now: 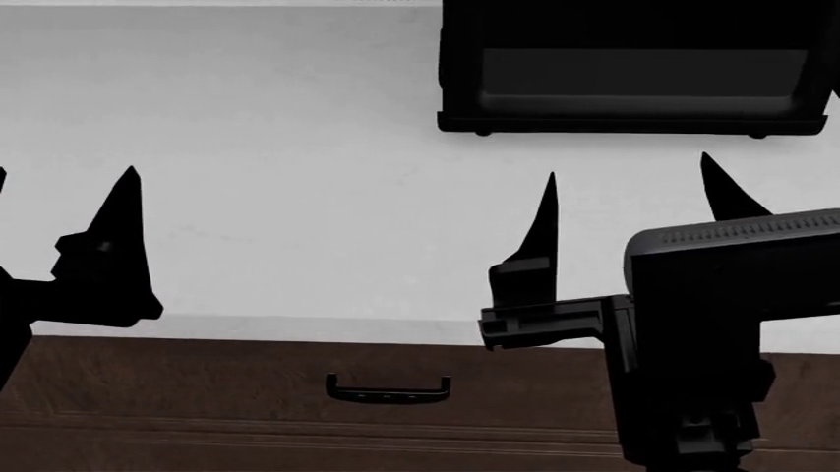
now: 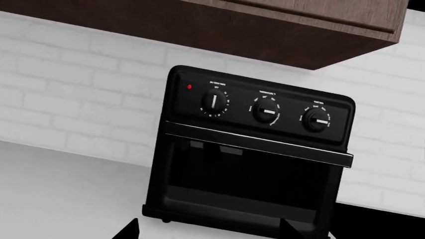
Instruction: Turn on the toaster oven by setting the timer.
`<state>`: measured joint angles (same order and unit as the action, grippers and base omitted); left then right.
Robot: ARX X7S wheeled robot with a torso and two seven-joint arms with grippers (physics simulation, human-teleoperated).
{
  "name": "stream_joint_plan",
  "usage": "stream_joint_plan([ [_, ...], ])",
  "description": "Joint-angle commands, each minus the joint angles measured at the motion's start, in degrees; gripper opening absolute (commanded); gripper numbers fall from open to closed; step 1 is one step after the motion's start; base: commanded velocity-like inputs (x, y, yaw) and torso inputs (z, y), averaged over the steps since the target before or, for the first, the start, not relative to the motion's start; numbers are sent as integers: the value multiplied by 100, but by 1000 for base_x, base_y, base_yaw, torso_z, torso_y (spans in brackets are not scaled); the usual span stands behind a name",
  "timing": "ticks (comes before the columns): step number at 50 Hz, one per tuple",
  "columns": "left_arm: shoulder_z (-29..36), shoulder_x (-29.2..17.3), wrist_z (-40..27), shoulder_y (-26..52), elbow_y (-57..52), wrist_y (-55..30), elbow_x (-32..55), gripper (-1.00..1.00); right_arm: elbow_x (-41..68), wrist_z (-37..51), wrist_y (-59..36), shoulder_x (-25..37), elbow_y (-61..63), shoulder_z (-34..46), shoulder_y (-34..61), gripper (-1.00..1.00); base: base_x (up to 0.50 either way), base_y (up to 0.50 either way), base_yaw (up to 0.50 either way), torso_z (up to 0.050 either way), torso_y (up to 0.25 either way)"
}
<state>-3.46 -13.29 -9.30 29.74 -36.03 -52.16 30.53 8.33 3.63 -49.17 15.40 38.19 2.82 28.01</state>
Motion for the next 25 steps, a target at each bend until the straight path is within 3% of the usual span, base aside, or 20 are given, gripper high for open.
stream_joint_plan([
  [1, 94, -21, 52, -50, -2, 259, -52, 100, 62, 34, 81, -35, -12, -94, -61, 100, 0, 0, 0, 0, 0],
  [25, 123, -34, -4, -43, 110, 298, 26, 100, 98, 62, 74, 27, -72, -13, -32, 100, 255, 0, 0, 0, 0],
])
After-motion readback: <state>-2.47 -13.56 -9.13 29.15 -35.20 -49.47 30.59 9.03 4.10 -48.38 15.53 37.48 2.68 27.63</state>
